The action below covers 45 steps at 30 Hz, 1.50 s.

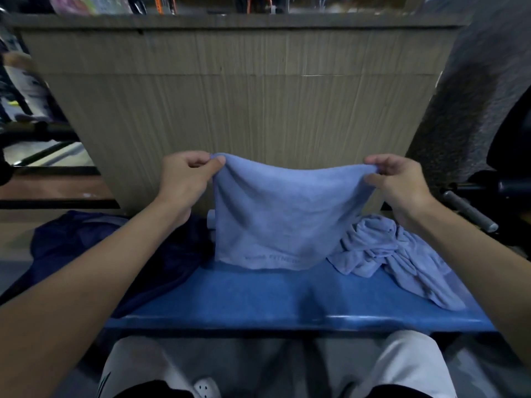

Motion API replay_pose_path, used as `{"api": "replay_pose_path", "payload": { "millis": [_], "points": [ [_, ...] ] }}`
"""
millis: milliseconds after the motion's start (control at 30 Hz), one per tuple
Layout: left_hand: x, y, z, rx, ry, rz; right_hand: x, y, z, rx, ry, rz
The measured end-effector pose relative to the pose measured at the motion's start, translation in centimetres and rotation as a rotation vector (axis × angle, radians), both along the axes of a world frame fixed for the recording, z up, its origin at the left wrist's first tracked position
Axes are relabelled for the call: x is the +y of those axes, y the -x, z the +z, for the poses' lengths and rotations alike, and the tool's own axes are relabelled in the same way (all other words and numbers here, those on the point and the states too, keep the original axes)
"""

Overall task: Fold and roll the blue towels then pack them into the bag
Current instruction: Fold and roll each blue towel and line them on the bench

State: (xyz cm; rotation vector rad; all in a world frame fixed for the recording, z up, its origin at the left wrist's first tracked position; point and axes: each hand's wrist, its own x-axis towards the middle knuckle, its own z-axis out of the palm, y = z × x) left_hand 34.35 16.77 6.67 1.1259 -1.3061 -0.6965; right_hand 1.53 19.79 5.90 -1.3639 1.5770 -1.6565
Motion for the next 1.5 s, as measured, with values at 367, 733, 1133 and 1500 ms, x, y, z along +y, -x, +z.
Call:
{"api": "replay_pose_path", "payload": {
  "millis": [367,733,1133,1500],
  "points": [
    [0.3,0.4,-0.6,0.008,-0.038,-0.004,0.8,1.7,-0.9,0.211,-0.186,0.077],
    [-0.7,-0.1,-1.4,-0.060,-0.075,0.031,0.3,2.5,-1.6,0.658,-0.171,-0.005],
    [-4.2,0.2,-2.0,0.047,-0.092,-0.005,-4.4,2.2,-1.8,0.477,-0.168,-0.077],
    [-2.7,0.5,-3.0,-0.060,-0.038,-0.073,-2.5,1.9,-3.1,0.442,-0.108,-0.095]
  ]
}}
